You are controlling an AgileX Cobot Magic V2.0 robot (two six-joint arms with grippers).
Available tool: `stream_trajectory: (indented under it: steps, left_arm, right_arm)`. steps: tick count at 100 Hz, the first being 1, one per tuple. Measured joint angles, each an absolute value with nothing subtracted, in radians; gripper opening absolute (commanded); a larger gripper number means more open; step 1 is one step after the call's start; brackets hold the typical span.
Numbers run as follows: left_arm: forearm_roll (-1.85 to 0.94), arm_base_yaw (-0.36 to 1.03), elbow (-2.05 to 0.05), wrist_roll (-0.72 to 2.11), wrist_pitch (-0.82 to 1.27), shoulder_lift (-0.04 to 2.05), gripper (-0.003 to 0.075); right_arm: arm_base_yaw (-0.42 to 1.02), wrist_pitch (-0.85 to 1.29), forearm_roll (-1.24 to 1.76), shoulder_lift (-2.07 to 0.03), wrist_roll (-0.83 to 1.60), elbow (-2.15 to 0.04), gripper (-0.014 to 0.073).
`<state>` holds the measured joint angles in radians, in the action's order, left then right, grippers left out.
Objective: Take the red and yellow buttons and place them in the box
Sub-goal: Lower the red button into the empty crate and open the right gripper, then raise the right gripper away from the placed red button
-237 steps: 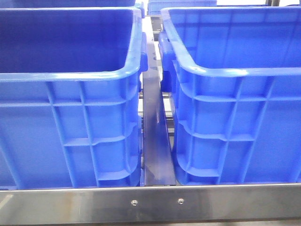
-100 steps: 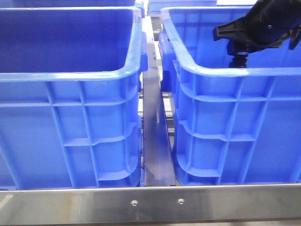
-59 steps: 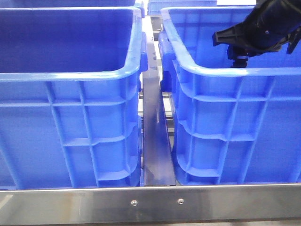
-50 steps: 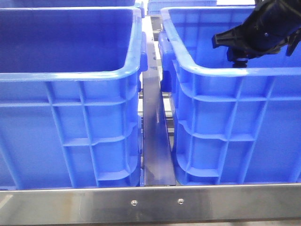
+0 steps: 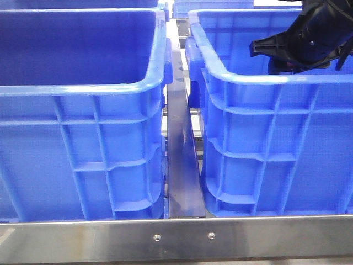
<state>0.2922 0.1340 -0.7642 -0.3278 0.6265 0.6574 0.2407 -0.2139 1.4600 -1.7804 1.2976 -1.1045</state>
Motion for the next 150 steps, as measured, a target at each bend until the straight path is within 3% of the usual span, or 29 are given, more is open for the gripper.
stream_trajectory:
  steps: [25,52,58,97,150]
  left_arm:
    - [0.292,0.134,-0.764,-0.328,0.627,0.657,-0.0019]
    - [0.292,0.134,-0.764,-0.328,0.627,0.657,-0.0019]
    - [0.292,0.134,-0.764,-0.328,0.627,0.657,-0.0019]
    - [0.292,0.134,-0.764,-0.328,0.625,0.657,-0.0019]
    - [0.292,0.134,-0.764,-0.328,0.624,0.657,-0.0019]
  right_arm:
    - [0.241,-0.211,1.489,-1.780,1.298,-1.101,0.0235]
    - [0.241,-0.200,1.523,-1.784,1.298,-1.086,0.0526]
    - [0.241,-0.200,1.532,-1.784,1.298,-1.084,0.0554]
    - [0.241,-0.200,1.543,-1.617,1.317,-1.019,0.0558]
    - [0.241,-0.204,1.546,-0.973,1.376,-0.704,0.0533]
